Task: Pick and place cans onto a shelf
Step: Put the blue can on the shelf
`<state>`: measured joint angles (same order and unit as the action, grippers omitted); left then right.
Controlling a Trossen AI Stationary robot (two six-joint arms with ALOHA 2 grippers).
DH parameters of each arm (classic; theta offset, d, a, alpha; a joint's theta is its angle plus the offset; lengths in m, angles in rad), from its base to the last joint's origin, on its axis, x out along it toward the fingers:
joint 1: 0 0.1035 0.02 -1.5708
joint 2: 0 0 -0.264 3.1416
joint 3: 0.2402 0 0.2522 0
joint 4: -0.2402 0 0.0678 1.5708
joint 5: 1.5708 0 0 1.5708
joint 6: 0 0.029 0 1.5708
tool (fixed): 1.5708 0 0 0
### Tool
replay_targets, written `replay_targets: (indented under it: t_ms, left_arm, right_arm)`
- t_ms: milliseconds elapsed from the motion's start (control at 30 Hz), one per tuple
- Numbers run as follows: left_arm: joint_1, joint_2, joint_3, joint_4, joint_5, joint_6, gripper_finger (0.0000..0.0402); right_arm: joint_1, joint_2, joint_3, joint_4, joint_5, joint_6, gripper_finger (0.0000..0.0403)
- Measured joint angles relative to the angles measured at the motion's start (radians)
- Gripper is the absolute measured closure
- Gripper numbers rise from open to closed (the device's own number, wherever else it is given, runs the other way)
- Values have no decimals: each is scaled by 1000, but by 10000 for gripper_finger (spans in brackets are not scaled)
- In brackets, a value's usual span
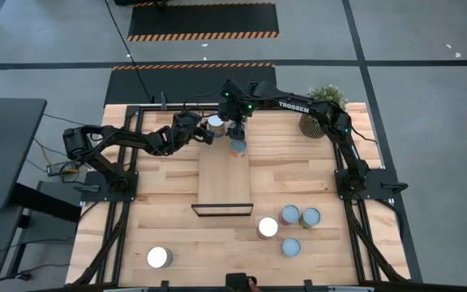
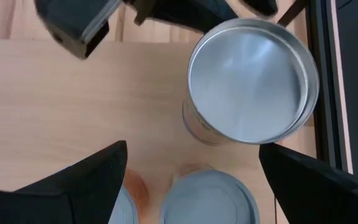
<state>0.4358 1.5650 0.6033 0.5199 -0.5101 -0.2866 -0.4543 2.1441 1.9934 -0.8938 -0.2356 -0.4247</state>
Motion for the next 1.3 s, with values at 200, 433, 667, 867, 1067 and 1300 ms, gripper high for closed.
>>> replay_targets:
  t_ms: [200, 433, 667, 867, 1067, 1300]
  left_arm:
    - [-22, -2, -1, -2, 44, 44, 260]
    - [-74, -2, -1, -10, 89, 50, 260]
    - [-103, -2, -1, -65, 52, 84, 260]
    - [-97, -62, -1, -172, 43, 83, 260]
    - [-79, -131, -1, -247, 41, 88, 260]
    - [-80, -161, -1, -241, 42, 82, 260]
  right_arm:
    - [0, 0, 0, 4, 11, -43, 30]
    - [-9, 0, 0, 32, 0, -54, 30]
    - [-5, 1, 0, 23, -2, -35, 30]
    - [11, -6, 0, 16, 48, 50, 30]
    - [9, -29, 5, 24, 72, 92, 30]
    - [13, -77, 6, -55, 104, 112, 30]
